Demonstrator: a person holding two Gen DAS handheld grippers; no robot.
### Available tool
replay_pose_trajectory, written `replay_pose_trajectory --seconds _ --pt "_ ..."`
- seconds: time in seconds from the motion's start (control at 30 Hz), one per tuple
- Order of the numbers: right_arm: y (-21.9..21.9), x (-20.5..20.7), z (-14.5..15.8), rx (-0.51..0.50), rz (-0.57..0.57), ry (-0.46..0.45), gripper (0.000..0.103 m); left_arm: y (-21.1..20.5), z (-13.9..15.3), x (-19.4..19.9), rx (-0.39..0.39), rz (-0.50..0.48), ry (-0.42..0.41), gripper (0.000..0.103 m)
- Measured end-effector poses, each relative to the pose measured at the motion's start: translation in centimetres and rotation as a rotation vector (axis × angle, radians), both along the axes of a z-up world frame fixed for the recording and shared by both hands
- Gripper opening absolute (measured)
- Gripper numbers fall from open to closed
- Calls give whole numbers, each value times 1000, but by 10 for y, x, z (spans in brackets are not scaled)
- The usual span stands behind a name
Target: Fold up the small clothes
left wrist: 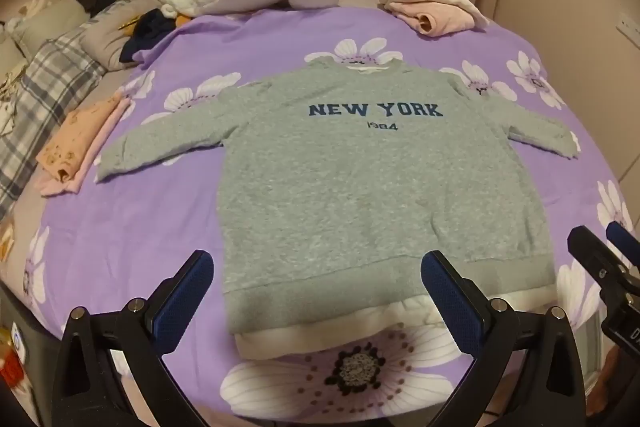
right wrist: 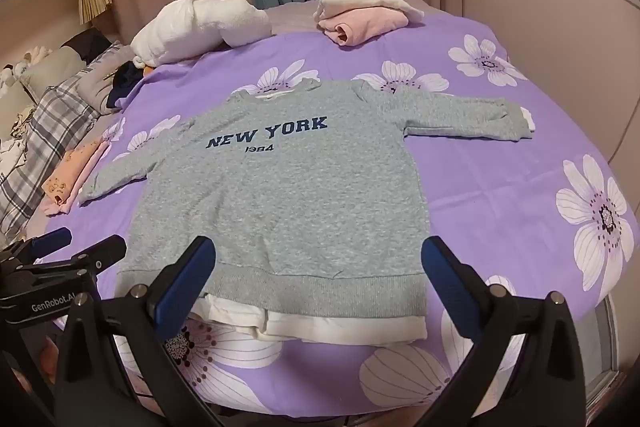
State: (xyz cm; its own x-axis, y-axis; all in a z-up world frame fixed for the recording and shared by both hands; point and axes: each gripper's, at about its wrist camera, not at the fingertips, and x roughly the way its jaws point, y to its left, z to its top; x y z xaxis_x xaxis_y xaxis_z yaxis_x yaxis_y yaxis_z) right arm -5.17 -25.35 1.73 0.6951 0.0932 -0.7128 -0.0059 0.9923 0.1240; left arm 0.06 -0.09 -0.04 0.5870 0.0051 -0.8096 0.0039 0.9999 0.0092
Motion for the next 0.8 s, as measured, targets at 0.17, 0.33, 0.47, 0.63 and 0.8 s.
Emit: replay_pose_trajectory --seconds 0.17,0.33,0.47,0.63,0.8 --pt "1 -3 0 13 -8 -2 103 -4 0 -2 7 8 -13 103" --pt "-1 2 4 20 -6 3 103 -10 -6 -4 12 4 -3 103" --pt "2 0 -1 14 -2 2 103 -3 -5 -2 4 -6 0 103" --pt "5 -1 -2 10 3 4 103 -3 -4 -3 11 -5 -6 103" --pt "5 0 -2 11 3 8 103 -3 -4 -3 12 -3 -7 103"
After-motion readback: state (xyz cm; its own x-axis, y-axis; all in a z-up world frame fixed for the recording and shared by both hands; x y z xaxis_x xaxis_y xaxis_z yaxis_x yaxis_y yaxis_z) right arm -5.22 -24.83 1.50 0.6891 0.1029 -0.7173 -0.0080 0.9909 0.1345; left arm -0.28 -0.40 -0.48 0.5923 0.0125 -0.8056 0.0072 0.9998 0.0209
